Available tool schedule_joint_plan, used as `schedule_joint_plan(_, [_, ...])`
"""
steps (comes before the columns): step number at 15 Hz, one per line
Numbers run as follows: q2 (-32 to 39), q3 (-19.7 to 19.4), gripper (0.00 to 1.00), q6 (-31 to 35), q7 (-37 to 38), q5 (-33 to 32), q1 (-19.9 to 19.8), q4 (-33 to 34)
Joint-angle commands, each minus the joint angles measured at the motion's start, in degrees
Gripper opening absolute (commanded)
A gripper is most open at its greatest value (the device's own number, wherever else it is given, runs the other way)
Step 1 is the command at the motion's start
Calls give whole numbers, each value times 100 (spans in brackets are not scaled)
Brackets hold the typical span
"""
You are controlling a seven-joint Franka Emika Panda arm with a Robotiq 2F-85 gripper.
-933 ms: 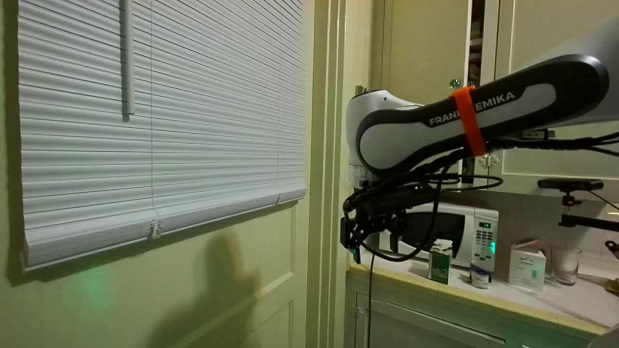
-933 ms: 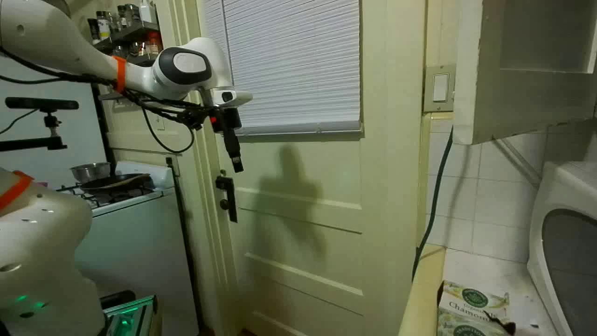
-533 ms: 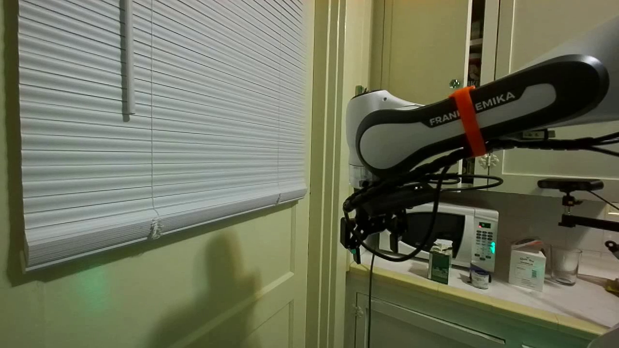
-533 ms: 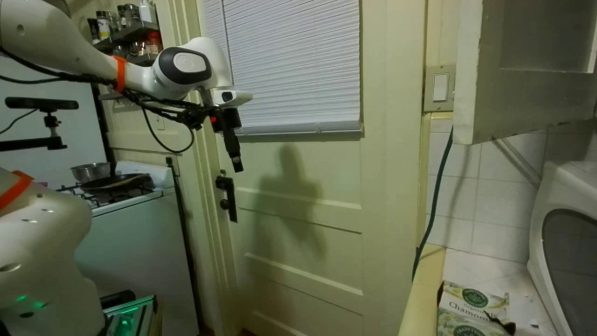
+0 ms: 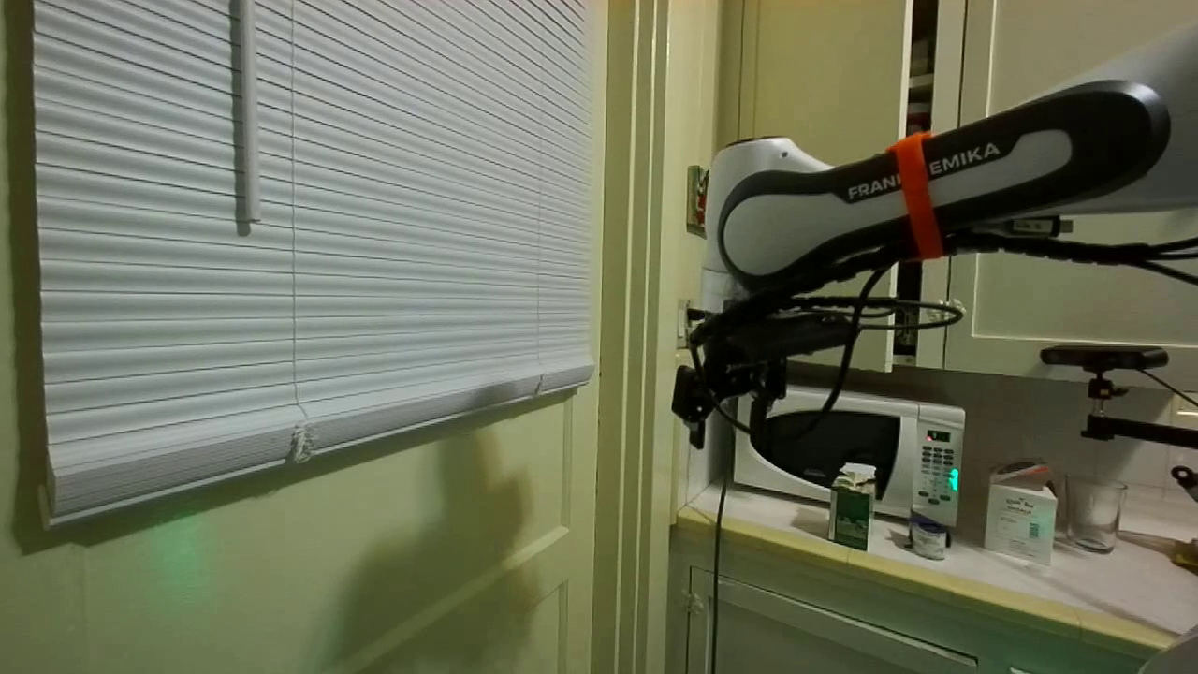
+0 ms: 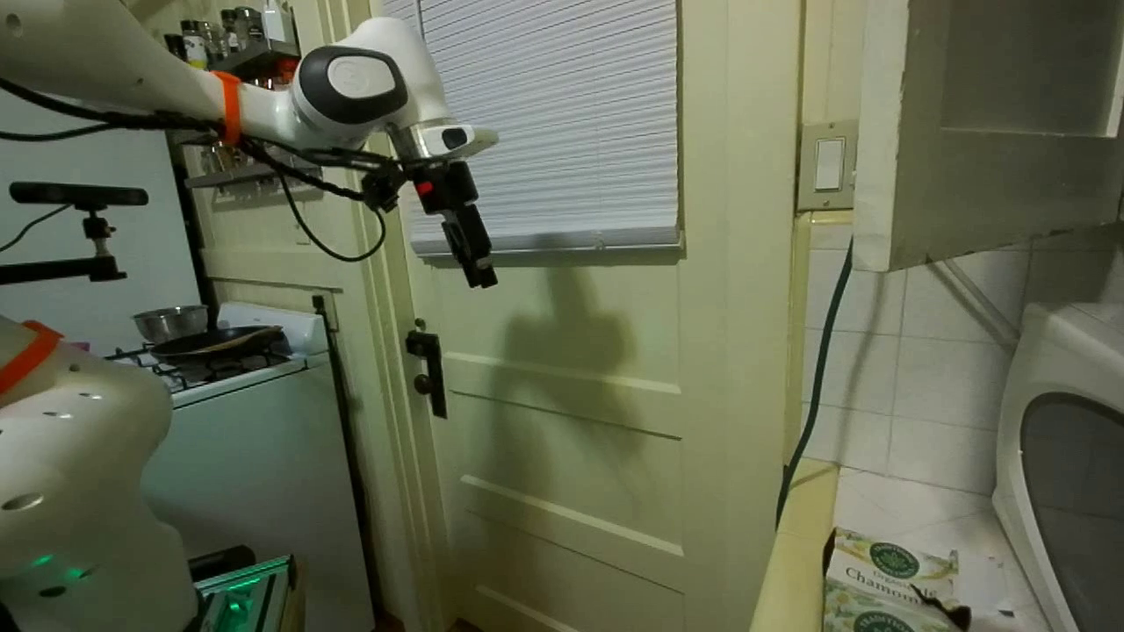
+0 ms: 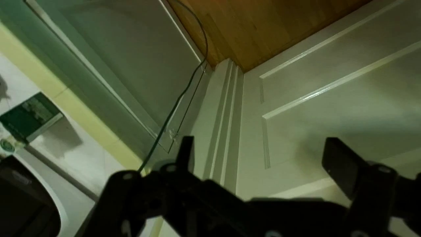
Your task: Turn off the light
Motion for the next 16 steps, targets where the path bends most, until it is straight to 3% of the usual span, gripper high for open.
schedule_joint_plan(1, [193,-472,100,-64,-1244,-398,124,680])
schedule_joint_plan(4, [446,-806,100,-418,-2240,-765,53,1398])
schedule_joint_plan(8, [879,-1435,100,-288,-3499,-979,52,2234])
schedule_joint_plan(9, [537,-1229,100,-138,-3038,-911,69,1736])
schedule_joint_plan(16, [628,-1236,100,-138,-3076,-907,78,1842])
